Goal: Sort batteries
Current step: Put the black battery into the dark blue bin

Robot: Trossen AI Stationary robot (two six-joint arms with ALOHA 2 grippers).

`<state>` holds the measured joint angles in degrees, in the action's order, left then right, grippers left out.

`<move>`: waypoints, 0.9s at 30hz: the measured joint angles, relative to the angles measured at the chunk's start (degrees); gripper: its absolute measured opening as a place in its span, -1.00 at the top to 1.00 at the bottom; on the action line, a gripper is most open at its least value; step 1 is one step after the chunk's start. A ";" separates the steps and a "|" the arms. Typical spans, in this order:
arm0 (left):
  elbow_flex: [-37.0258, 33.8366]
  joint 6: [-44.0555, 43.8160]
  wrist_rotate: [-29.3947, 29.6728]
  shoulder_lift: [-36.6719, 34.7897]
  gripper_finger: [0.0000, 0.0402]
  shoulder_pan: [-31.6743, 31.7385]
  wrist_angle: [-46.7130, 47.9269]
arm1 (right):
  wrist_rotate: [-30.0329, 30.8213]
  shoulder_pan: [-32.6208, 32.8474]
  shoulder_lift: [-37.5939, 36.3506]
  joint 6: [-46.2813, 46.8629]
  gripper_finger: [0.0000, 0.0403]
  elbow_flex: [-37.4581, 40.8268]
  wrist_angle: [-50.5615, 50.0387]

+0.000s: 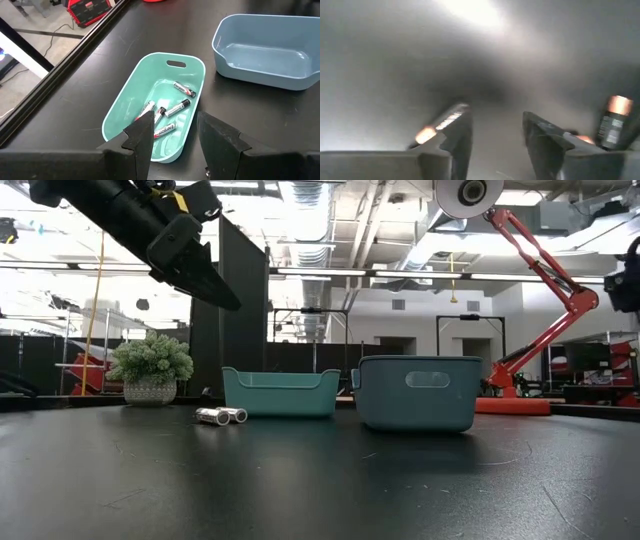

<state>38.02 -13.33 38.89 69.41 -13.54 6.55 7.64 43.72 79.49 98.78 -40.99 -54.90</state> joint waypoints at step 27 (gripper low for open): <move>0.02 -0.05 0.00 0.00 0.28 -0.02 0.02 | -1.41 -2.32 9.18 4.26 0.60 -0.71 10.00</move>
<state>38.04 -13.39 38.89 69.41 -13.56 6.57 6.23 41.41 88.66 103.04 -41.70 -44.90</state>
